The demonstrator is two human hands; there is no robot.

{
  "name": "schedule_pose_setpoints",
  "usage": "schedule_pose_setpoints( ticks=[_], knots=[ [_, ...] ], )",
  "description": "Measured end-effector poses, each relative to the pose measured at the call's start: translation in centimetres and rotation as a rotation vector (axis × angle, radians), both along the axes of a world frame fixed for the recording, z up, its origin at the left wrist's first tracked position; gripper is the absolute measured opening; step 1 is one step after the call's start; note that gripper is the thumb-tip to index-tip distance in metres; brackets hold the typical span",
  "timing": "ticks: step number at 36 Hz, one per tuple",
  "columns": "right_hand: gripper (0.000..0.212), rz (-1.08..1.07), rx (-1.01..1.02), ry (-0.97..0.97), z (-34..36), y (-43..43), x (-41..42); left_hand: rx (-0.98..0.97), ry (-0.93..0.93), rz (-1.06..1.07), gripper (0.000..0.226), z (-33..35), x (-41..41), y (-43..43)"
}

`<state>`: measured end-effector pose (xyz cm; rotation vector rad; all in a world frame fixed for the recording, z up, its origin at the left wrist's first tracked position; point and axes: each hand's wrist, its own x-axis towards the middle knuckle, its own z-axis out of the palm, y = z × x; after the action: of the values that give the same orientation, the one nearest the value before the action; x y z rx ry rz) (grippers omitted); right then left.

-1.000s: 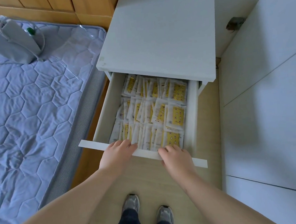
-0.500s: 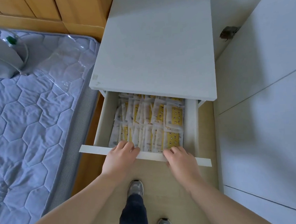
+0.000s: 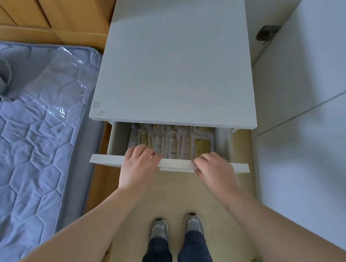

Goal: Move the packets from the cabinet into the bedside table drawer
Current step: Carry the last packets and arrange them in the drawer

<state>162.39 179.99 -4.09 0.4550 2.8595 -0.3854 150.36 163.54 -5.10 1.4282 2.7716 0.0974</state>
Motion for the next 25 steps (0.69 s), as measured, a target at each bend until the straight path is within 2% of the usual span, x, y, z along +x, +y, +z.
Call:
schedule_pose_setpoints(
  ticks=[2, 4, 5, 7, 9, 11, 14, 25],
  knots=[
    [0.021, 0.039, 0.097, 0.08, -0.5, 0.5, -0.5, 0.028, 0.072, 0.007, 0.062, 0.2, -0.6, 0.5],
    [0.03, 0.058, 0.191, 0.195, -0.8, 0.8, -0.7, 0.005, 0.113, 0.004, 0.09, 0.9, -1.3, 1.2],
    [0.039, 0.065, 0.216, 0.243, -0.8, 0.9, -0.8, -0.028, 0.124, 0.008, 0.102, 1.3, -1.7, 1.6],
    [0.077, 0.089, 0.271, 0.233, -0.3, 1.3, -1.2, -0.134, 0.111, 0.02, 0.121, 2.3, -2.6, 2.7],
    [0.107, 0.082, 0.334, 0.164, 0.2, 1.8, -1.9, -0.234, 0.063, 0.009, 0.129, 2.9, -3.6, 3.5],
    [0.123, 0.049, 0.326, 0.081, 0.4, 2.3, -2.7, -0.337, -0.027, 0.0, 0.124, 2.7, -4.4, 4.3],
    [0.127, 0.034, 0.337, 0.04, 0.2, 3.1, -3.6, -0.379, -0.06, 0.004, 0.119, 2.9, -5.1, 5.2],
    [0.107, -0.064, 0.35, 0.191, -0.3, 2.9, -4.5, -0.325, -0.088, 0.062, 0.095, 3.1, -4.7, 6.0]
  ],
)
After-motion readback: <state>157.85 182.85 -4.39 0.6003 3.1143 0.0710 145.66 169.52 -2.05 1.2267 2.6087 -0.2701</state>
